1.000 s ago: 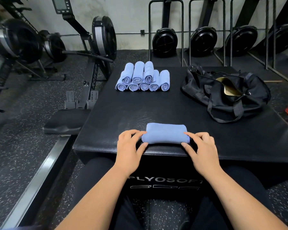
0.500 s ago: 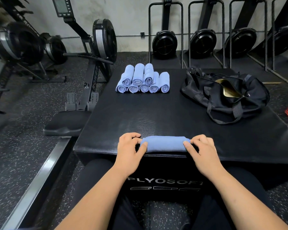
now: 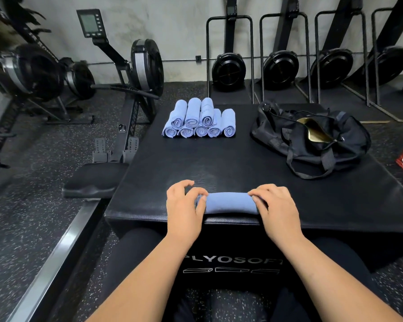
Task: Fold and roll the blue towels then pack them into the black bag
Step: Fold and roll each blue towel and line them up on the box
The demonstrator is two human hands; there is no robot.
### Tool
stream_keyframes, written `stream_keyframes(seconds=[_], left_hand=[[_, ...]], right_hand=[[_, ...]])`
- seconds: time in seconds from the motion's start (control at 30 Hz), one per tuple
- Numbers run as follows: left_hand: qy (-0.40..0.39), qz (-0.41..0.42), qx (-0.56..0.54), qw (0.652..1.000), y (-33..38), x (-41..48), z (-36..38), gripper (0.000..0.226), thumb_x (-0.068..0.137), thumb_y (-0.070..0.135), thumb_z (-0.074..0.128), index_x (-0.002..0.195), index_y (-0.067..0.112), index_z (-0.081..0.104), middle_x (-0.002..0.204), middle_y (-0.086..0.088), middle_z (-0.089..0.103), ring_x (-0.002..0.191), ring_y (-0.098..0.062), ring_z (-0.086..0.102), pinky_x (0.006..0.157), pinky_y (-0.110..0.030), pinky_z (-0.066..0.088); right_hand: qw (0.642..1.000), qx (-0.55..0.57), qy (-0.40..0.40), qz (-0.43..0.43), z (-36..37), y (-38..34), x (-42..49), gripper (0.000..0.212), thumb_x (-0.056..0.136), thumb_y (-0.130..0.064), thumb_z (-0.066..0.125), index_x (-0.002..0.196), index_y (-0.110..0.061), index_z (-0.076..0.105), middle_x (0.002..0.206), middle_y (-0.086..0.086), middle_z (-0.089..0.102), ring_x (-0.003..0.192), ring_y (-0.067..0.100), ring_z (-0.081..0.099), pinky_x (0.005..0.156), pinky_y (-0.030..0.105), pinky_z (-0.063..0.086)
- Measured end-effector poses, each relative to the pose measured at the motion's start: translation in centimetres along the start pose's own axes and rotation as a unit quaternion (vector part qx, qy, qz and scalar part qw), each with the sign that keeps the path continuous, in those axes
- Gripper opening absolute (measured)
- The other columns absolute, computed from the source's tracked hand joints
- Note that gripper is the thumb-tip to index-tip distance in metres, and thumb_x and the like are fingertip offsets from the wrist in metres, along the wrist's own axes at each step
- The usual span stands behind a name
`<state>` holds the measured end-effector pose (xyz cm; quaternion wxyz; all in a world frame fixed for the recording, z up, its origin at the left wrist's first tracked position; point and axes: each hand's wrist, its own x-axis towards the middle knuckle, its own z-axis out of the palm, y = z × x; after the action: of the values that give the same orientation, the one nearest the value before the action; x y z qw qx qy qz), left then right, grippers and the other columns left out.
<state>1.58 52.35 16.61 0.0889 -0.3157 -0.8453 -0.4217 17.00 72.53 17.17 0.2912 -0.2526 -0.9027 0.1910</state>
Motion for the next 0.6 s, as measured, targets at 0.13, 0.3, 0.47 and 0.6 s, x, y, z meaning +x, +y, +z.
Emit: stream_keyframes(seconds=[0.13,0.3,0.47,0.6], left_hand=[[0.002,-0.001,0.038,0.999,0.0,0.2,-0.1,0.017,0.102,0.039,0.062,0.111,0.037,0.076,0.135,0.008,0.053,0.133,-0.014,0.036,0.107,-0.036,0.037],[-0.062,-0.022,0.043,0.997,0.0,0.0,-0.4,0.037,0.101,0.054,0.058,0.134,0.04,0.068,0.136,0.01,0.048,0.136,-0.015,0.032,0.113,-0.032,0.032],[-0.026,-0.109,0.092,0.989,1.5,0.4,-0.6,0.044,0.101,0.053,0.058,0.14,0.033,0.062,0.124,0.003,0.055,0.117,-0.024,0.046,0.099,-0.037,0.041],[-0.039,-0.205,0.068,0.976,2.8,0.8,-1.2,0.05,0.1,0.053,0.058,0.142,0.026,0.052,0.107,0.013,0.065,0.116,-0.023,0.054,0.1,-0.042,0.041]], right_hand=[[0.995,-0.058,-0.084,-0.006,-0.6,0.1,0.3,0.029,0.108,-0.028,0.046,0.124,-0.04,0.067,0.123,-0.024,0.063,0.113,0.014,0.051,0.088,0.038,0.044],[0.987,-0.046,-0.156,0.013,-1.8,-0.1,1.0,0.032,0.107,-0.047,0.041,0.13,-0.043,0.063,0.128,-0.026,0.062,0.12,0.013,0.05,0.097,0.04,0.044],[0.98,-0.046,-0.181,0.062,-1.7,-0.6,1.5,0.024,0.106,-0.053,0.043,0.119,-0.044,0.062,0.112,-0.021,0.065,0.114,0.017,0.05,0.09,0.041,0.04],[0.981,-0.039,-0.163,0.096,-1.4,-1.6,0.8,0.025,0.101,-0.061,0.047,0.106,-0.043,0.064,0.1,-0.021,0.066,0.109,0.015,0.05,0.097,0.043,0.043]])
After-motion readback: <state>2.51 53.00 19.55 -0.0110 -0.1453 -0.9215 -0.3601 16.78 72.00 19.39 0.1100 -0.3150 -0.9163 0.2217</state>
